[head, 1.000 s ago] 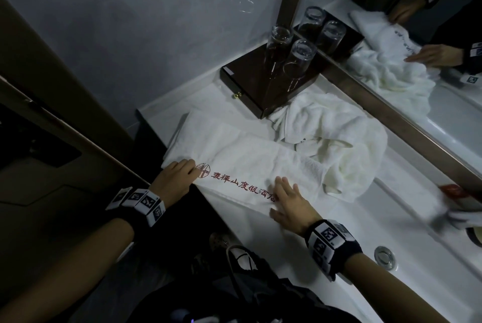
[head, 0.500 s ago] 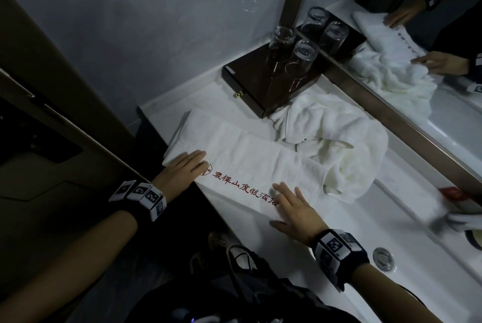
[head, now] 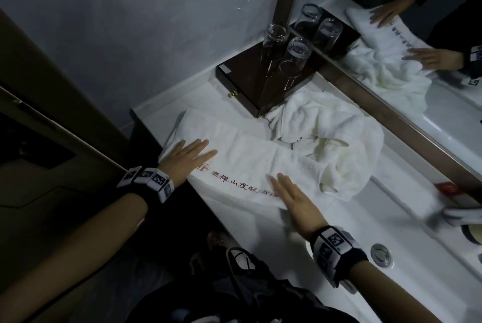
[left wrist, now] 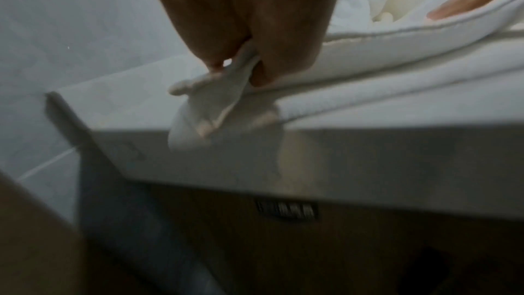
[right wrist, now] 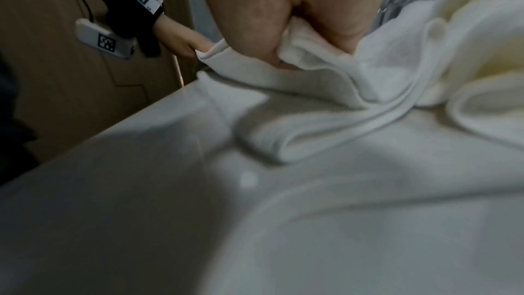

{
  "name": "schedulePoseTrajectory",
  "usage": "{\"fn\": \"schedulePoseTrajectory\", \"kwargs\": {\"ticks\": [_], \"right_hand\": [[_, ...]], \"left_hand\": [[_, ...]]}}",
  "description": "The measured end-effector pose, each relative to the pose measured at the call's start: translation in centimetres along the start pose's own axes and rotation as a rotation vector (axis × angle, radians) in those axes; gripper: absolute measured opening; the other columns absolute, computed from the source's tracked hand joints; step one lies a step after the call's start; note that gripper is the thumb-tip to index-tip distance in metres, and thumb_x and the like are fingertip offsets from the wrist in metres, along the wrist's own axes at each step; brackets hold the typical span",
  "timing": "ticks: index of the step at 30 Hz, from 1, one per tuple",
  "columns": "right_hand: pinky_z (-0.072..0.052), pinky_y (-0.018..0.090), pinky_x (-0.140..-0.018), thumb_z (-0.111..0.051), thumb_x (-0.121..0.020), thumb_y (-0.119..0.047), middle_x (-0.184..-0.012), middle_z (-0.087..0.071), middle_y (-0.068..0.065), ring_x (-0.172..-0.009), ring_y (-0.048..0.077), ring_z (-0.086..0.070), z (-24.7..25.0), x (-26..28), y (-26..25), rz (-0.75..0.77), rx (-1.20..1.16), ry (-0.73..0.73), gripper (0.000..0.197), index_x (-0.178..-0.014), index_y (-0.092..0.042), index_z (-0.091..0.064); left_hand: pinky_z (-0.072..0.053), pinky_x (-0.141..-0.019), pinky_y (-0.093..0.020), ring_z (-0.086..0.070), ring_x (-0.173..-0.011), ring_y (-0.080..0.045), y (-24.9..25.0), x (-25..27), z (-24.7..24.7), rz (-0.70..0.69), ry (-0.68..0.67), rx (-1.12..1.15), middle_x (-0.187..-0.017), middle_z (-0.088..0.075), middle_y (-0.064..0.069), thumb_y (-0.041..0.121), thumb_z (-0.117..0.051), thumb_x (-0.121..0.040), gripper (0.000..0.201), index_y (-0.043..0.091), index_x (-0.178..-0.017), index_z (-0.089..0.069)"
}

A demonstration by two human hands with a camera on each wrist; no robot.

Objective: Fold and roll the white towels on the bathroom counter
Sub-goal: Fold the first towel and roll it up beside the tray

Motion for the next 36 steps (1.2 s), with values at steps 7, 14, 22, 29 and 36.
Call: {"fn": "schedulePoseTrajectory", "kwargs": {"ticks": [7, 14, 22, 29, 36], "right_hand": [[-0.041, 0.051, -0.100, -0.047, -0.052, 0.036, -0.129, -0.057, 0.019, -0.118, 0.035, -0.056, 6.6, -0.9, 0.5, 0.001, 0.154, 0.616, 0.090, -0.132, -0.004, -0.050], [0.020, 0.019, -0.111, -0.036, -0.074, 0.018, -0.152, 0.010, -0.004, -0.143, 0.012, 0.014, -0.7, 1.1, -0.1, 0.143, 0.042, -0.039, 0.092, -0.147, -0.026, 0.000], [0.016, 0.028, -0.116, -0.045, -0.077, 0.011, -0.152, 0.017, -0.008, -0.142, 0.011, 0.019, -2.0, 1.4, 0.8, 0.126, 0.128, -0.117, 0.094, -0.147, -0.026, 0.005], [0.011, 0.026, -0.117, -0.040, -0.070, 0.016, -0.154, 0.010, -0.010, -0.143, 0.008, 0.014, -2.3, 2.1, 1.3, 0.184, 0.098, -0.099, 0.096, -0.146, -0.026, 0.001], [0.017, 0.021, -0.114, -0.043, -0.087, -0.009, -0.155, 0.013, -0.013, -0.142, 0.002, 0.018, -3.6, 2.1, 1.9, 0.212, 0.088, -0.124, 0.080, -0.146, -0.034, 0.005]], "left_hand": [[-0.008, -0.119, -0.042, -0.020, -0.143, -0.025, -0.7, -2.7, 9.3, 0.015, 0.538, 0.107, -0.153, -0.027, -0.010, -0.028, -0.039, -0.069, 0.090, 0.018, -0.145, -0.026], [0.000, -0.118, -0.040, 0.004, -0.146, -0.018, -0.8, -1.6, 1.4, 0.026, 0.051, -0.056, -0.158, 0.011, -0.003, -0.020, -0.040, -0.079, 0.094, 0.028, -0.148, 0.003], [0.000, -0.118, -0.044, 0.005, -0.146, -0.018, -0.9, 0.2, -0.5, 0.104, 0.089, -0.101, -0.157, 0.013, -0.002, -0.016, -0.038, -0.083, 0.090, 0.029, -0.147, 0.007], [0.001, -0.118, -0.040, 0.005, -0.146, -0.016, -0.7, 2.4, -1.9, 0.088, 0.092, -0.100, -0.157, 0.013, -0.002, -0.017, -0.038, -0.078, 0.093, 0.027, -0.147, 0.007], [0.003, -0.117, -0.044, 0.009, -0.145, -0.017, -0.9, 2.4, -2.9, 0.104, 0.093, 0.031, -0.156, 0.017, -0.001, -0.015, -0.045, -0.072, 0.101, 0.026, -0.147, 0.008]]}}
Point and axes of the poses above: each hand's wrist, its own x-axis away from the middle knuckle, its own z-axis out of the back of the hand, y = z × x, the point moved 4 cm from there along -x, towards the middle knuckle
